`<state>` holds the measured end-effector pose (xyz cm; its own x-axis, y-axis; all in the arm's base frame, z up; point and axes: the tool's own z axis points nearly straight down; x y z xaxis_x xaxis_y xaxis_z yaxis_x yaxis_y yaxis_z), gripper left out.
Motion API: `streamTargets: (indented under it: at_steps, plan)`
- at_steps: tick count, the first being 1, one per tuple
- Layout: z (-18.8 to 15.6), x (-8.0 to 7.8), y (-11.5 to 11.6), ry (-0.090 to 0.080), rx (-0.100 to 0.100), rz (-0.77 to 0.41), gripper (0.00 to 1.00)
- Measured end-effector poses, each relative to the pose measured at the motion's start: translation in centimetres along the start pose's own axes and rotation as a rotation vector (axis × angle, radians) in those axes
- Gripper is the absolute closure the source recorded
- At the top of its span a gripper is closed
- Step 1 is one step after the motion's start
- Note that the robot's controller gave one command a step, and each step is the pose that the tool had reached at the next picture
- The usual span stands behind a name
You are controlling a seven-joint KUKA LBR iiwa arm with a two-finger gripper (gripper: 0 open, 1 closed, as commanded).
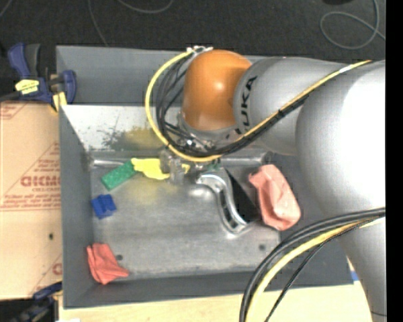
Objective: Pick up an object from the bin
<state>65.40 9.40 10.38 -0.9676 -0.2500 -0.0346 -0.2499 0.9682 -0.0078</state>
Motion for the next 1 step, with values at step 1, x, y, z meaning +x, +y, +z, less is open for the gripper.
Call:
streamTargets:
  at_steps: [1]
  plan:
    - [-4.38,-0.04,0.29,0.0,-0.001,0.014,1.0]
